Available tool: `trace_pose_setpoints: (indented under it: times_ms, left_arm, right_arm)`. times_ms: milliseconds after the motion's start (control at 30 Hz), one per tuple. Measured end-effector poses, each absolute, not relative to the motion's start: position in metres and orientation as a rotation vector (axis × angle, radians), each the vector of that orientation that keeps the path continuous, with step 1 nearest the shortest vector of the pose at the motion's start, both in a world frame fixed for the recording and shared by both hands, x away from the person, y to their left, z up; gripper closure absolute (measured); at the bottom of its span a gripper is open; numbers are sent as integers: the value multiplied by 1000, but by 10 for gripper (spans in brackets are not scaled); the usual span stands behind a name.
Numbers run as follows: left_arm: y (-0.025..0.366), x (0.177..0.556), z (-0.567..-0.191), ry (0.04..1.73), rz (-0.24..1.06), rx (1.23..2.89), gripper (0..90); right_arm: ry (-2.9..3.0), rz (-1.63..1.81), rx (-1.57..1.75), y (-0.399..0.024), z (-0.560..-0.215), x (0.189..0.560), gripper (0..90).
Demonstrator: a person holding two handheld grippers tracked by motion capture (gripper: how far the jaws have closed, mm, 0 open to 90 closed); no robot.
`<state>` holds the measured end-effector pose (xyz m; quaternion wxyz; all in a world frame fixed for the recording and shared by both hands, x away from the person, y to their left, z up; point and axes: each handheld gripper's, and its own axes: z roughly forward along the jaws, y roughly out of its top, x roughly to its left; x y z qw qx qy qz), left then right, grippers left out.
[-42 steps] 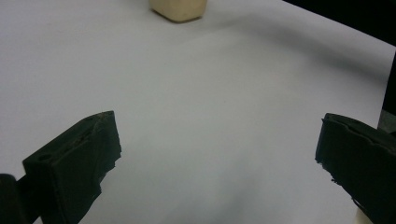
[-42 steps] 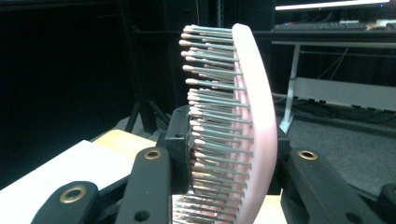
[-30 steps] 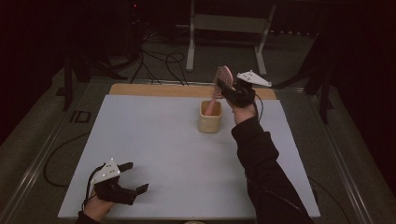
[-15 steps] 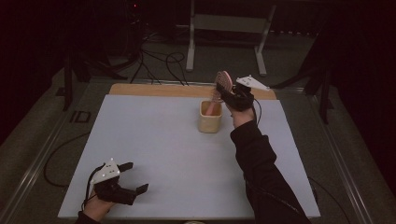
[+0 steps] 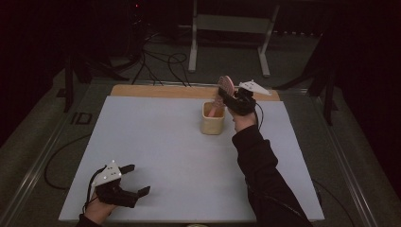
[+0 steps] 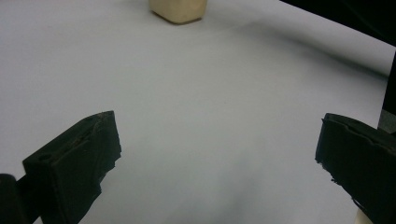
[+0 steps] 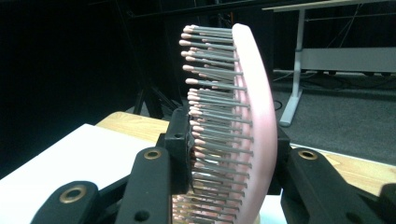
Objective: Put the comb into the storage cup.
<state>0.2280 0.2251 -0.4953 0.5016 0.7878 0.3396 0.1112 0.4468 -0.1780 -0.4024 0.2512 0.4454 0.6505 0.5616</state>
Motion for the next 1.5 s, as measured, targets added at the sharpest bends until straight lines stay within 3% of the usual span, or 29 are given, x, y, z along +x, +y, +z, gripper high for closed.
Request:
trace_pose_setpoints:
  times_ms: [833, 867, 933, 1000, 1033, 1100, 1500]
  left_arm:
    - [225, 229, -496, 817, 262, 1908, 5]
    - [225, 229, -496, 818, 263, 1907, 5]
    - [225, 229, -496, 815, 263, 1909, 4]
    - [225, 229, -496, 817, 262, 1908, 4]
    - [225, 229, -496, 817, 262, 1908, 5]
    - [225, 229, -496, 816, 261, 1907, 4]
    - [225, 229, -496, 813, 258, 1907, 5]
  right_arm:
    - [1806, 1520, 1265, -185, -419, 450, 632]
    - [1805, 1516, 1275, -186, -419, 451, 610]
    - [1814, 1493, 1319, -188, -419, 452, 375]
    - [1823, 1447, 1353, -189, -419, 454, 222]
    - [1823, 1447, 1353, -189, -419, 454, 222]
    - [1831, 1409, 1392, -193, -418, 456, 101]
    - [1884, 1440, 1373, -199, -419, 453, 79]
